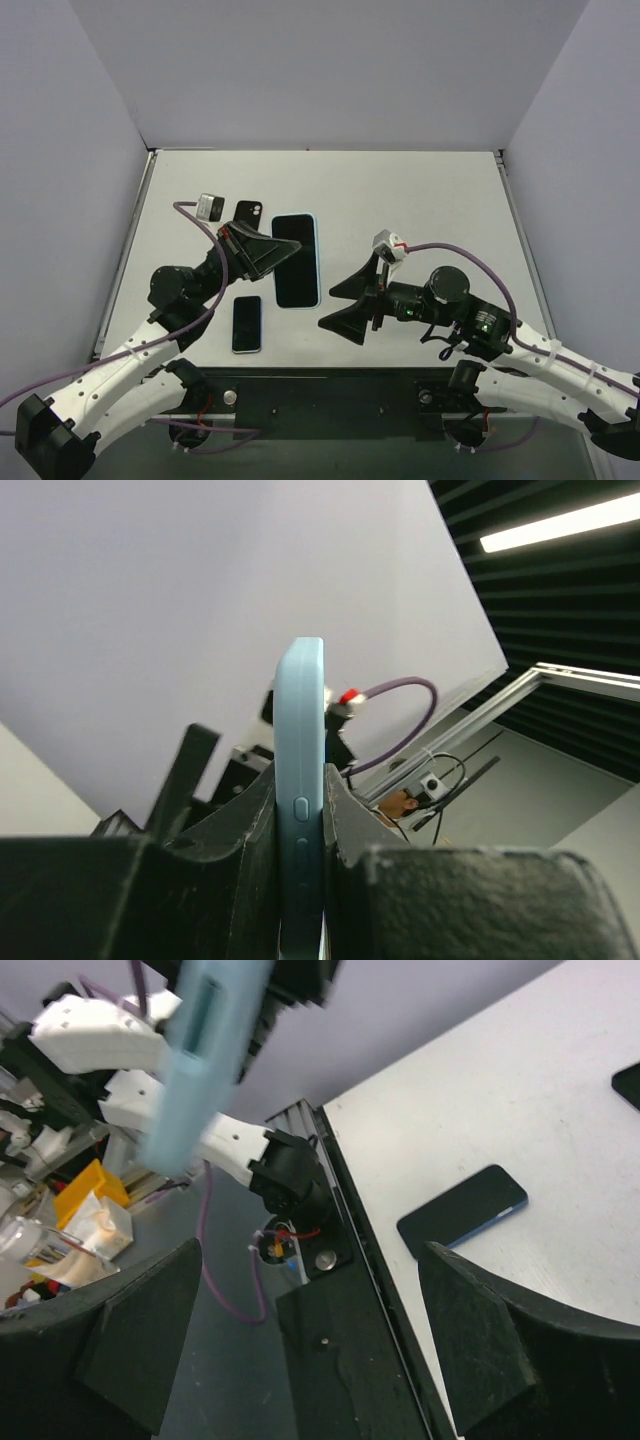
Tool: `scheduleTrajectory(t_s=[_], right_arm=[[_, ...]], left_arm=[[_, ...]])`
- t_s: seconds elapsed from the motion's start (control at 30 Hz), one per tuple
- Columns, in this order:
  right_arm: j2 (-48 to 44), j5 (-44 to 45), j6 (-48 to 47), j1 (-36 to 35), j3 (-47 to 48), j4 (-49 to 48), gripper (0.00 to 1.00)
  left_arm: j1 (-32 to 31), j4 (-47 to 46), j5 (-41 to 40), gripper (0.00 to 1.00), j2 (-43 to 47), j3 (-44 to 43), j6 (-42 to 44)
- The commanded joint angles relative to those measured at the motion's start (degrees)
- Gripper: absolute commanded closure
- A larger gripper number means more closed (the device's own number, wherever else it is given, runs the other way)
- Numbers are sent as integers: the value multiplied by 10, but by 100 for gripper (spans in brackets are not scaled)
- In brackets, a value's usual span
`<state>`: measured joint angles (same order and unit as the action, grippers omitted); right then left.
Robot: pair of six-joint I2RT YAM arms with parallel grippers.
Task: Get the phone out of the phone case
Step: Remove the phone case from the phone.
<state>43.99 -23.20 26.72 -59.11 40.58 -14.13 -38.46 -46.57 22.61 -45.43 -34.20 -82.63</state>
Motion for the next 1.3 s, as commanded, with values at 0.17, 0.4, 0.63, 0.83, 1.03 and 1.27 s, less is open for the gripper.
scheduleTrajectory(t_s=[0.17, 0.4, 0.63, 0.83, 1.03, 1.27], right_arm=[[21, -2, 27, -7, 78, -17, 20], [61, -27, 23, -7, 101, -33, 43], [69, -33, 21, -7, 101, -42, 67], [89, -41, -24, -7, 116, -14, 100], [84, -55, -202, -7, 98, 29, 100], [134, 56, -363, -5, 181, 165, 100]], left_arm=[[6, 13, -6, 100, -9, -28, 28], [6, 18, -4, 100, -11, -31, 24], [6, 23, -9, 100, -8, -34, 17], [6, 4, -9, 100, -7, -32, -26], [8, -84, 32, 100, -43, -54, -160], [7, -121, 74, 100, -43, -53, -240]])
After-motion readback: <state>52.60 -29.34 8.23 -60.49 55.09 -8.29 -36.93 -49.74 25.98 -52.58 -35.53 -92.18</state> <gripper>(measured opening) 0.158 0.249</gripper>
